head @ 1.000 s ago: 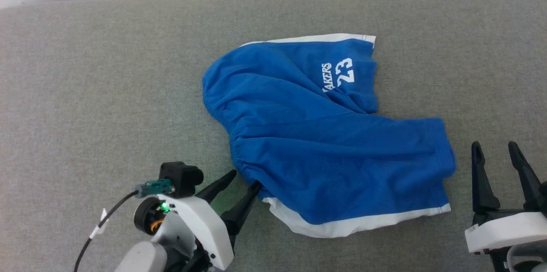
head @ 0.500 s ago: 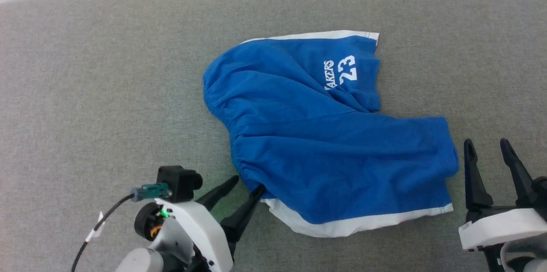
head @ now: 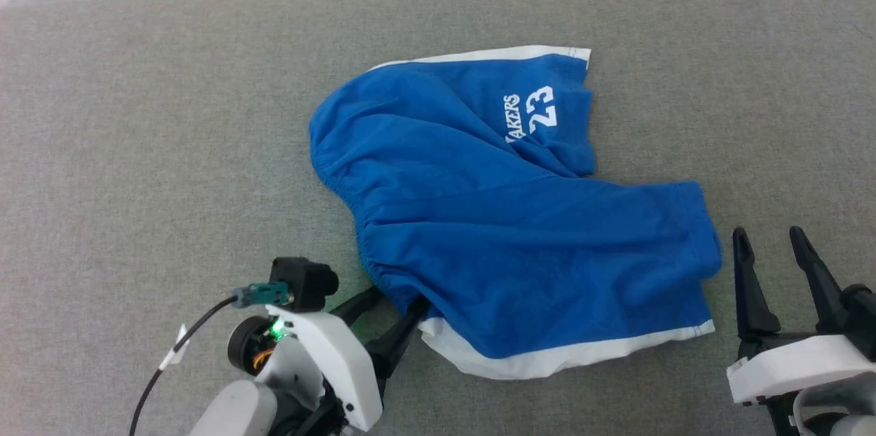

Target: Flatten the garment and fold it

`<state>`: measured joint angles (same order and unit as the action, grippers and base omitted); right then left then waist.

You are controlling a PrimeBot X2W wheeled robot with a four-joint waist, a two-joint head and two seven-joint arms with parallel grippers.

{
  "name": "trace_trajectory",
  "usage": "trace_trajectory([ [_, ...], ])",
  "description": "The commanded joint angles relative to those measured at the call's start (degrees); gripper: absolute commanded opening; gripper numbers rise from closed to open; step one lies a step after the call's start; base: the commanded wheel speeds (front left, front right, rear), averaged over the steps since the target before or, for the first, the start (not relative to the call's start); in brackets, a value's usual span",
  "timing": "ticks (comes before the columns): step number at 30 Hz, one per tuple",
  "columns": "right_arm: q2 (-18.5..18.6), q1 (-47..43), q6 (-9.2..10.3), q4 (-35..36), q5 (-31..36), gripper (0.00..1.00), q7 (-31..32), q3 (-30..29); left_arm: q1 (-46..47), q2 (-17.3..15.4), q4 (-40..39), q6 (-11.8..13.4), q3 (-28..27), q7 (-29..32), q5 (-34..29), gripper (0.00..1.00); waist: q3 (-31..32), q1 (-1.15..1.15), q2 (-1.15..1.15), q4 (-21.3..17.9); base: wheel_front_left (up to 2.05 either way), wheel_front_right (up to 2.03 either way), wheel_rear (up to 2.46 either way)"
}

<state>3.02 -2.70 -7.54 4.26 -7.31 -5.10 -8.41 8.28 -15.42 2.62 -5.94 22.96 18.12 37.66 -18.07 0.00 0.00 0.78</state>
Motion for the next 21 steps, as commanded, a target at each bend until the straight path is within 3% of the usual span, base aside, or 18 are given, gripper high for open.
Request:
trace_trajectory([
  [1,-0.1,0.6,0.05,-0.2,-0.5,1.00,-0.3,0.3,0.7,0.0,2.1,0.6,0.8,0.2,-1.0,1.00,-0.1,0.00,0.00,-0.2,0.00,0.00,0.00],
  [3,-0.1,0.7,0.05,-0.5,-0.5,1.00,-0.4,0.4,1.3,0.0,3.1,0.3,1.7,0.0,-1.7,1.00,0.0,0.00,0.00,-0.3,0.00,0.00,0.00],
  [4,-0.1,0.7,0.05,-0.6,-0.5,1.00,-0.4,0.5,1.5,-0.1,3.7,0.2,2.2,0.0,-1.9,0.39,0.0,0.00,0.00,-0.3,0.00,0.00,0.00],
  [5,-0.1,0.8,0.05,-0.7,-0.6,1.00,-0.4,0.5,1.7,-0.2,4.1,0.0,2.6,-0.1,-2.1,0.00,0.0,0.00,0.00,-0.4,0.00,0.00,0.00],
  [12,-0.1,0.9,0.05,-1.0,-0.4,1.00,-0.4,0.0,1.3,-0.5,3.9,0.3,1.9,-2.5,-1.6,0.00,0.3,0.00,0.00,-0.1,0.00,0.00,0.00],
  [21,-0.1,0.9,0.05,-0.3,0.2,1.00,0.8,-0.1,-2.9,-3.0,-2.0,5.0,-3.2,-5.7,-1.3,0.00,0.8,0.00,0.00,1.4,0.00,0.00,0.00],
])
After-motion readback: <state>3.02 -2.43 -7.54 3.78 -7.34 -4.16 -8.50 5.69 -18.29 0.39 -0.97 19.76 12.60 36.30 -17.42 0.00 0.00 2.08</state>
